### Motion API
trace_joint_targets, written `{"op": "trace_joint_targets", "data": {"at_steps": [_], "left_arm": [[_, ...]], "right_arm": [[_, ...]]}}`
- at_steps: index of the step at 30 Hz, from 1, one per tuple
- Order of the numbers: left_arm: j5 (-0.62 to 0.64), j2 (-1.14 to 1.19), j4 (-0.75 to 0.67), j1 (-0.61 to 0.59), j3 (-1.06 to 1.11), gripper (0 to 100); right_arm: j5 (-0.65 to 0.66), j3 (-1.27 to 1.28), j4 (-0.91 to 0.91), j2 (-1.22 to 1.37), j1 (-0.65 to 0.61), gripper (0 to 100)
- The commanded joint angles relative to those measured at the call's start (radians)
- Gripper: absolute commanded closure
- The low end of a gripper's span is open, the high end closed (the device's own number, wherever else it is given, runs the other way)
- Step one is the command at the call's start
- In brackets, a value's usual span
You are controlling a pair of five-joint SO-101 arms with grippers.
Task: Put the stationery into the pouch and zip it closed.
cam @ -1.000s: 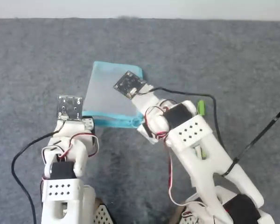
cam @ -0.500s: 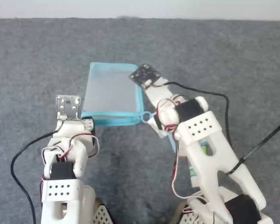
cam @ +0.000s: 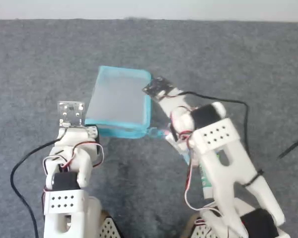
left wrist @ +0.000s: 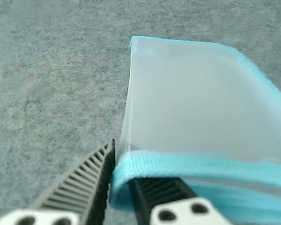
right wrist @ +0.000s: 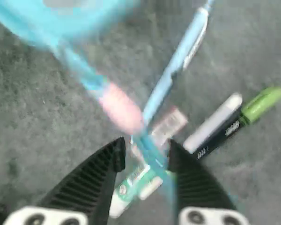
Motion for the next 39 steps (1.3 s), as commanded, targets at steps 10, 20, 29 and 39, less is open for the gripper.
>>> {"op": "trace_joint_targets", "data": {"at_steps": [10,20,29,39], "left_arm": [[0.041,-0.018,0.003,-0.025,-0.021,99],[0.046,-0.018,0.003,-0.023,-0.027,99],[0.046,-0.018,0.005,-0.023,-0.025,99],[0.046,-0.015,0.005,-0.023,-0.025,99]], "right_arm": [[0.034,-0.044,0.045,-0.096,0.272,70.6],[0.005,-0.092,-0.114,0.36,0.398,70.7],[-0.02,-0.11,-0.225,0.59,0.443,70.7],[-0.02,-0.11,-0.262,0.684,0.496,84.8]]}}
